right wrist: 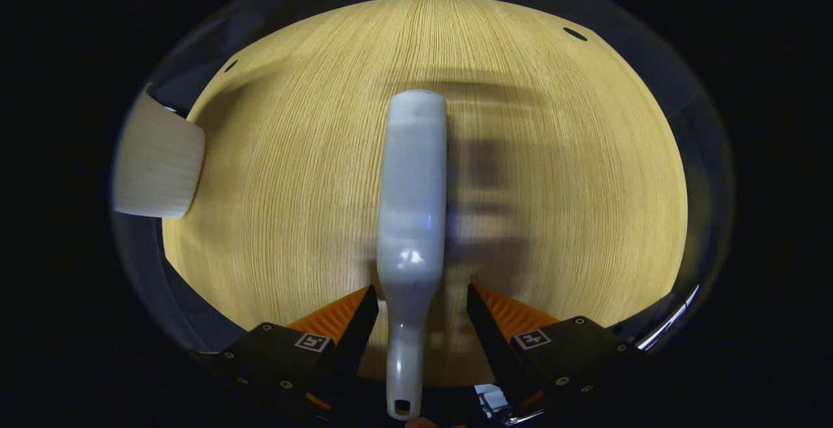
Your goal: Pick up the small broom and dustpan from the desktop, sweep the trash into the dustpan with the broom, and then empty the trash into the garbage bin.
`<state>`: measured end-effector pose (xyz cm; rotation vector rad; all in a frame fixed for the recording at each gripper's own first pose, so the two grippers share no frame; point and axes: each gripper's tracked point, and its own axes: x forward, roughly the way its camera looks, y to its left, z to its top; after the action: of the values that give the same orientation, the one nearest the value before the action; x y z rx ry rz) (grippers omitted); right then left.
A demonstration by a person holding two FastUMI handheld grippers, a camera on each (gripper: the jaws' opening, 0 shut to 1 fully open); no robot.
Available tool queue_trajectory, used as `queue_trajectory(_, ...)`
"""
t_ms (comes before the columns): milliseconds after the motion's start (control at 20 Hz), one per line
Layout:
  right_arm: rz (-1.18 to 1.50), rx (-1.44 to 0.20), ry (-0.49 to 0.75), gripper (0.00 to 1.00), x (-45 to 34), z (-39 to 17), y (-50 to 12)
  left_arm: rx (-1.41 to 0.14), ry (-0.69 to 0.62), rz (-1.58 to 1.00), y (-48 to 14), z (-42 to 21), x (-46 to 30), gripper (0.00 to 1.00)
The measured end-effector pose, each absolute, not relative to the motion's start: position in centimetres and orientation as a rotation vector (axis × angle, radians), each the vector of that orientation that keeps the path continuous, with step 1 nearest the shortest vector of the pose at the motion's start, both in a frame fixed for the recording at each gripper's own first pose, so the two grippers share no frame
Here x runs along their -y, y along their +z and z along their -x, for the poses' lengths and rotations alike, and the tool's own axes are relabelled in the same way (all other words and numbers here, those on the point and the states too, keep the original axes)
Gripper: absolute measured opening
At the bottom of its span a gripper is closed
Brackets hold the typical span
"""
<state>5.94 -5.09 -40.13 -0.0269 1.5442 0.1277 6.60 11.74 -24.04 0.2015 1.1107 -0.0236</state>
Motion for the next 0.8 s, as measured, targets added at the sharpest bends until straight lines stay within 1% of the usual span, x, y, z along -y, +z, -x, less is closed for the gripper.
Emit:
queue_trajectory(50,0.026,-1.543,0.129,0.86,5.1,-5.9,-40.1,-1.112,-0.071,-0.166,-24.8,-6.1,-9.3,0.29)
queue_trajectory(100,0.024,-1.544,0.128,0.86,5.0,-5.9,-40.0,-1.123,-0.106,-0.133,-25.9,-6.6,-9.9,0.29)
queue_trajectory(150,0.021,-1.544,0.127,0.87,5.1,-5.8,-39.9,-1.143,-0.139,-0.114,-27.3,-7.4,-6.9,0.29)
queue_trajectory(200,0.019,-1.545,0.125,0.86,5.1,-5.7,-39.9,-1.173,-0.157,-0.099,-28.9,-6.6,-5.4,0.29)
queue_trajectory(250,0.017,-1.544,0.126,0.86,5.0,-5.6,-39.8,-1.203,-0.168,-0.075,-28.7,-5.6,-5.3,0.29)
queue_trajectory(350,0.012,-1.542,0.122,0.87,5.1,-5.7,-39.6,-1.293,-0.186,0.003,-33.2,-4.5,-2.3,0.29)
queue_trajectory(550,0.015,-1.535,0.110,0.87,5.4,-5.7,-39.4,-1.433,-0.147,-0.024,-39.4,-3.0,-3.7,0.29)
queue_trajectory(650,0.018,-1.535,0.110,0.89,5.5,-5.7,-39.4,-1.508,-0.126,0.003,-41.7,-2.0,-4.2,0.29)
queue_trajectory(700,0.022,-1.535,0.111,0.96,5.5,-5.7,-39.5,-1.531,-0.112,0.010,-42.8,-1.7,-4.6,0.29)
queue_trajectory(750,0.024,-1.535,0.111,0.90,5.5,-5.7,-39.5,-1.554,-0.102,0.017,-43.6,-1.4,-4.7,0.30)
queue_trajectory(800,0.026,-1.537,0.110,0.90,5.5,-5.6,-39.5,-1.570,-0.097,0.026,-44.1,-1.1,-4.9,0.30)
